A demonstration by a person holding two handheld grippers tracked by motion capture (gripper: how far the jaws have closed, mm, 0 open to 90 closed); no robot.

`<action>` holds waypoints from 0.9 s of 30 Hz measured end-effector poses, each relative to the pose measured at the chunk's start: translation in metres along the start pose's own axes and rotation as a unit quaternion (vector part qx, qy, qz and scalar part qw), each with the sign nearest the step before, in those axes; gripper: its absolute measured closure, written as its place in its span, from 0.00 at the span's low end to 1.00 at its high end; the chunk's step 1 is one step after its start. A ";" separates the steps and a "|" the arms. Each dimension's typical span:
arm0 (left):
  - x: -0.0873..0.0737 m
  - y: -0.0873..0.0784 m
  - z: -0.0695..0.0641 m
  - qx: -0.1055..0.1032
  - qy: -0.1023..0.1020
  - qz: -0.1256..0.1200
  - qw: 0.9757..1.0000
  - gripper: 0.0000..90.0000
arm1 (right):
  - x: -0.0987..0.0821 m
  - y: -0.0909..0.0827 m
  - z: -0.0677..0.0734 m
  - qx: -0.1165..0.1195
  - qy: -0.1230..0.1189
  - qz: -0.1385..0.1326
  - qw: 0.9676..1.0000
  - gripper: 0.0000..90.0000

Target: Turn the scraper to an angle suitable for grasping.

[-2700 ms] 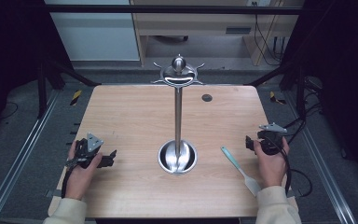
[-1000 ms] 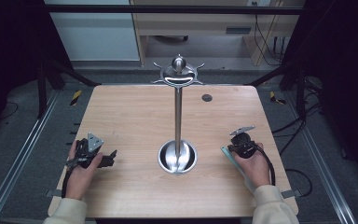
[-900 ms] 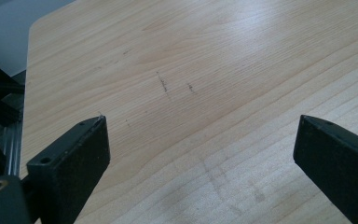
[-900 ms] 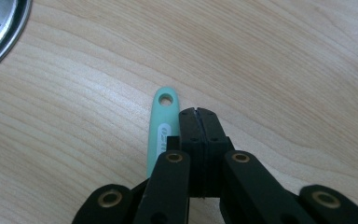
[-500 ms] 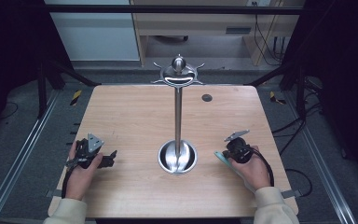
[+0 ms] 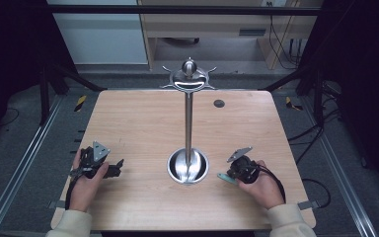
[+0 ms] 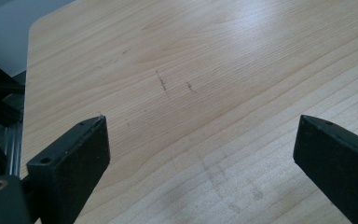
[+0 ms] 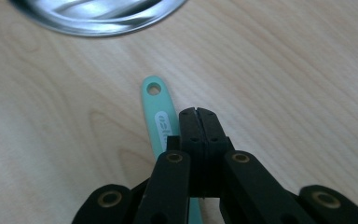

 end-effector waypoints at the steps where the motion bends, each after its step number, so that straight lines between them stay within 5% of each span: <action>1: 0.000 0.000 0.000 0.000 0.000 0.000 1.000 0.04 | 0.000 -0.001 0.003 0.002 -0.004 -0.001 1.000 1.00; 14: 0.000 0.000 0.000 0.000 0.001 0.000 1.000 0.04 | 0.003 -0.010 0.012 0.021 -0.019 -0.013 1.000 0.98; 22: 0.000 0.002 -0.001 -0.001 0.006 0.006 1.000 0.04 | 0.016 -0.026 0.016 0.036 -0.080 0.002 0.996 0.87; 24: 0.000 0.002 -0.002 -0.001 0.006 0.006 1.000 0.04 | 0.019 -0.028 0.018 0.047 -0.112 0.025 0.992 0.81; 27: 0.000 0.002 -0.001 0.001 0.005 0.005 1.000 0.03 | 0.019 -0.025 0.018 0.053 -0.129 0.054 0.989 0.80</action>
Point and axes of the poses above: each handheld gripper's, and its own axes: y roughly forward along the jaws, x roughly out of its top, z roughly to its left, the point moved 4 cm from there along y, roughly forward along the jaws, and after that the axes turned 14 degrees about -x, right-handed, at the moved point
